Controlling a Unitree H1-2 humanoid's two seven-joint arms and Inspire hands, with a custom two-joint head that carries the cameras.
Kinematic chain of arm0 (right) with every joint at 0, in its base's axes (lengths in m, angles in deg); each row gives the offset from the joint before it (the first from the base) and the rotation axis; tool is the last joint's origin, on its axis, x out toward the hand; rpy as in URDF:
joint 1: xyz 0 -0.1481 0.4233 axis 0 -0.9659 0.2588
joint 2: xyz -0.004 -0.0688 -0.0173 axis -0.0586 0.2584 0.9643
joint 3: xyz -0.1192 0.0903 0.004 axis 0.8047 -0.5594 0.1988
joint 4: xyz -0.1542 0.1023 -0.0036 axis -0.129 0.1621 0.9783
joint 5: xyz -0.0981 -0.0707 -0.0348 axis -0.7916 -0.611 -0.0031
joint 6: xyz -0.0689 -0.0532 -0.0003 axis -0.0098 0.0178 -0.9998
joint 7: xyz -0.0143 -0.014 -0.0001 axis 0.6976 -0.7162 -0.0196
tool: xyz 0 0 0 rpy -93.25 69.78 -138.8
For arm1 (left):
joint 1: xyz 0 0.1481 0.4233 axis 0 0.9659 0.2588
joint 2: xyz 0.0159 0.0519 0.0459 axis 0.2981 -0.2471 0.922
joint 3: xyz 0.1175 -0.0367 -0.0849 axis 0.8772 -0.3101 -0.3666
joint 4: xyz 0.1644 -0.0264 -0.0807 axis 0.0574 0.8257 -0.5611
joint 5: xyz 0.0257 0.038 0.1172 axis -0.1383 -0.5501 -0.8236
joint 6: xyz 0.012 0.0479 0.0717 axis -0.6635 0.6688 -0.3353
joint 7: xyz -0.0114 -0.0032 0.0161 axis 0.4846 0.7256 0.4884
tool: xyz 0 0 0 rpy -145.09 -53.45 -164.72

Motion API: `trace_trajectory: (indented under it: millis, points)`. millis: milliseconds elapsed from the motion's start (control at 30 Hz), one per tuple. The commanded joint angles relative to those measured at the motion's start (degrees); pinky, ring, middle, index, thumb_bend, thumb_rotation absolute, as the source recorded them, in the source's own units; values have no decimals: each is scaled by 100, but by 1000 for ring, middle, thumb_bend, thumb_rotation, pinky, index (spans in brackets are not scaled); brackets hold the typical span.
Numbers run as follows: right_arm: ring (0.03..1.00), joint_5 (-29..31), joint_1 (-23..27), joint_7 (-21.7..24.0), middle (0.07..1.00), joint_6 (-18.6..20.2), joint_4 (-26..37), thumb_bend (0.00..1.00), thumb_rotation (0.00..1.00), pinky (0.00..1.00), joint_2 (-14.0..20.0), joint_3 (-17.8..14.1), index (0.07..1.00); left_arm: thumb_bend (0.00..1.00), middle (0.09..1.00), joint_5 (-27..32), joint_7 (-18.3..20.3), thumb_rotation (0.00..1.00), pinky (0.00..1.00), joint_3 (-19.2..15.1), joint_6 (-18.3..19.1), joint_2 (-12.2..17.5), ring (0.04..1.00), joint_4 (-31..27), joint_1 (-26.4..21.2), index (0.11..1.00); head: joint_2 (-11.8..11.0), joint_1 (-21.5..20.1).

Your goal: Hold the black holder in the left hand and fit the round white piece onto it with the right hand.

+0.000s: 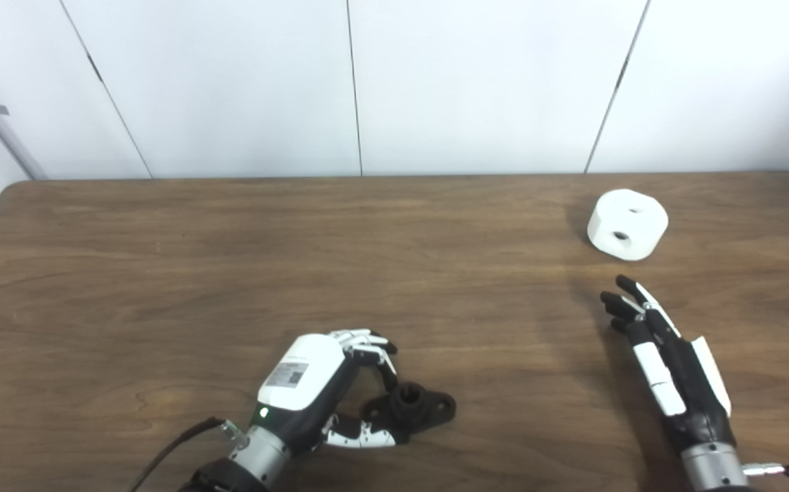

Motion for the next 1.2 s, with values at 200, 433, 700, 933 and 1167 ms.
trace_trajectory:
  millis: [200, 433, 700, 933, 1167]
  points:
    - [885, 178, 53, -8, 852, 5, 282, 568, 935, 892, 38, -76, 915, 511, 775, -163, -359, 57, 857, -85, -300, -157, 846, 174, 101, 488, 42, -73]
    - [901, 181, 82, -29, 859, -36, 349, 571, 919, 930, 108, -166, 907, 512, 780, -149, -485, 55, 851, -167, -436, -197, 848, 285, 157, 488, 74, -258]
    - [867, -477, 332, -243, 848, 28, 704, 564, 752, 855, 227, -362, 888, 513, 776, -142, -537, 55, 839, -240, -522, -206, 848, 407, 165, 488, 40, -569]
    - [883, -1458, 805, -348, 891, 288, 823, 701, 567, 807, 491, -363, 891, 514, 771, -63, -477, 55, 838, -298, -636, -151, 842, 466, 162, 487, -77, -951]
    - [917, -2275, 1260, -368, 930, 703, 894, 773, 354, 833, 621, -370, 898, 514, 770, 32, -291, 57, 810, -358, -706, -60, 836, 479, 182, 487, -137, -1305]
